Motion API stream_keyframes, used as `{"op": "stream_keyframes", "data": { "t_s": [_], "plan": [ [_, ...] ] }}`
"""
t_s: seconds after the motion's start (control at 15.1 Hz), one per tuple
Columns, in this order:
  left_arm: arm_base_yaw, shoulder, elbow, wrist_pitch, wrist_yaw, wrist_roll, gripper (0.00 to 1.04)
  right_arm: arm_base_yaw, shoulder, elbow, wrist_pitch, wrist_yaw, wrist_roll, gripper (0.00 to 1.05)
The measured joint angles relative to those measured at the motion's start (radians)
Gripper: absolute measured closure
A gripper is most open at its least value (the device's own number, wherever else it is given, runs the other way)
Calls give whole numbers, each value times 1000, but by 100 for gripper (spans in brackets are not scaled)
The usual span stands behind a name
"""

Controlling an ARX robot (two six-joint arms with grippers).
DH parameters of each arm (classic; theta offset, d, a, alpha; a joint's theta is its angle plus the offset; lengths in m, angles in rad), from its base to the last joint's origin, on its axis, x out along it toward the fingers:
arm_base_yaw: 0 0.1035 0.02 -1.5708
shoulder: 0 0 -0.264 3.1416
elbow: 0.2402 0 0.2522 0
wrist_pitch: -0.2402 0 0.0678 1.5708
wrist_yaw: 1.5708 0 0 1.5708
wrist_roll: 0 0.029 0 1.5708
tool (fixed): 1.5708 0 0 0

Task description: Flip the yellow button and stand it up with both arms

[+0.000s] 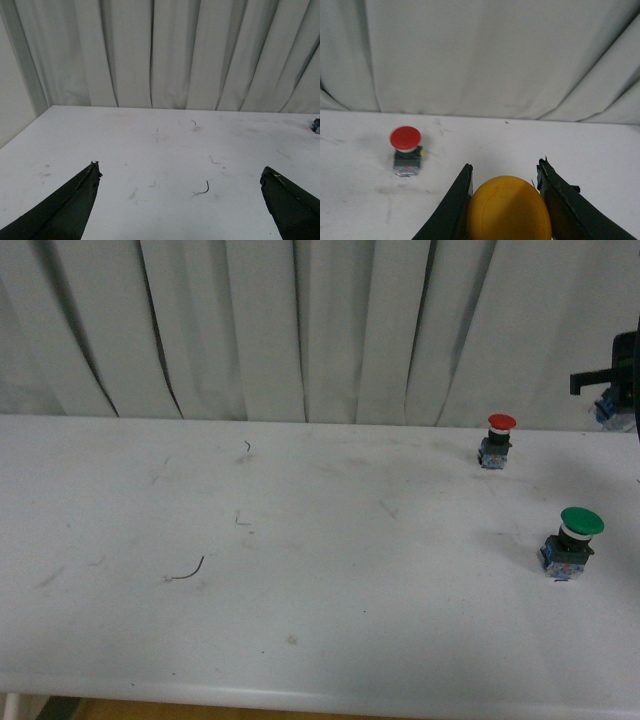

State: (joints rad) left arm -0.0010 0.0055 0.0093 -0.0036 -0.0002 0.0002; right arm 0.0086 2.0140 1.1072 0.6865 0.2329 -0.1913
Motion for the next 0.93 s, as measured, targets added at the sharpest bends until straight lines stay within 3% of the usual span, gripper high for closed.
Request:
{"op": "stream_keyframes", "data": {
  "t_s": [0.27,0.93],
  "plan": [
    [0,0,0,0,0,0,7,0,132,140,-164,45,38,69],
    [0,0,0,0,0,0,7,65,261,317,-307,122,100,69]
  ]
}}
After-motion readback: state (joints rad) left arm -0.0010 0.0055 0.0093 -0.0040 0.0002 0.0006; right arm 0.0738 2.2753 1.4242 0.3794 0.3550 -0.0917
